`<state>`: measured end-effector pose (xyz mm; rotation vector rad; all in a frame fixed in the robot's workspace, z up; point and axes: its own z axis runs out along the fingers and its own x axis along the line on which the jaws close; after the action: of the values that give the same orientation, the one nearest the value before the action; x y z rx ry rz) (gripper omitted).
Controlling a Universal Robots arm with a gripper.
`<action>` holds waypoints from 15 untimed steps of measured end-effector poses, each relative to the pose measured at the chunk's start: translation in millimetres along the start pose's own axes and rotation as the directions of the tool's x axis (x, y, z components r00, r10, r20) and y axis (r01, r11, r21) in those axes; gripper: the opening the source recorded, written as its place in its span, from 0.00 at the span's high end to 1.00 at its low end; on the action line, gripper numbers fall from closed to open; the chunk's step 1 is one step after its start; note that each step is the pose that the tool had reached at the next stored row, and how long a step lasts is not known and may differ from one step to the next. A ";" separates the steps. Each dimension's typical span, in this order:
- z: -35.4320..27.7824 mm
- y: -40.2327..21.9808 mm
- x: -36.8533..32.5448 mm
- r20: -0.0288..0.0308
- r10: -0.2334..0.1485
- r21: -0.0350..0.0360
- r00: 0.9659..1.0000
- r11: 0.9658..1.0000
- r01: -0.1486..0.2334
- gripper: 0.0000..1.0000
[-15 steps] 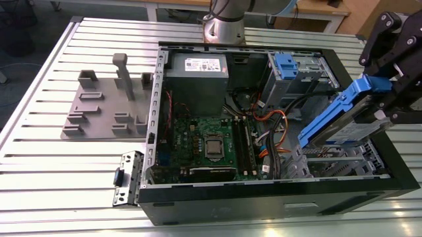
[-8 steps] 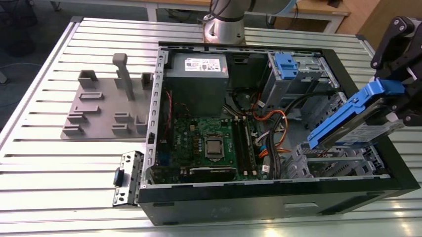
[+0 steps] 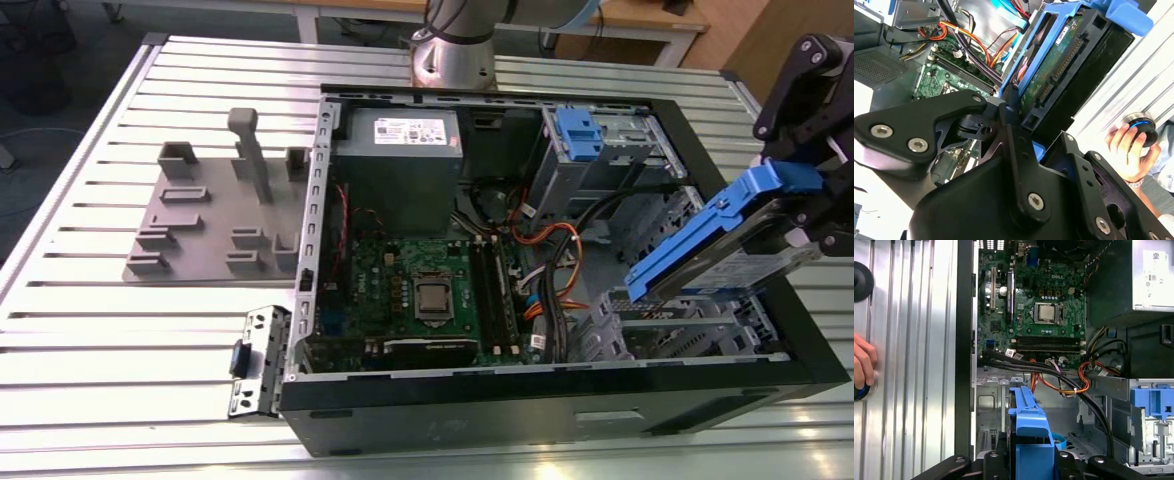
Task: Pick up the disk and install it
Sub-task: 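Insert the disk into the insertion slot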
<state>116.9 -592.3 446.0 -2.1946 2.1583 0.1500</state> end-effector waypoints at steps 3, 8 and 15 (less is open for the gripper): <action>0.0 -0.1 0.0 0.000 0.000 0.000 1.000 1.000 0.000 0.64; 3.3 -0.2 0.4 -0.002 0.000 0.000 1.000 1.000 0.000 0.64; 22.5 -0.6 2.5 -0.002 0.000 -0.001 1.000 1.000 0.000 0.64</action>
<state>117.0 -592.3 423.4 -2.1962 2.1599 0.1489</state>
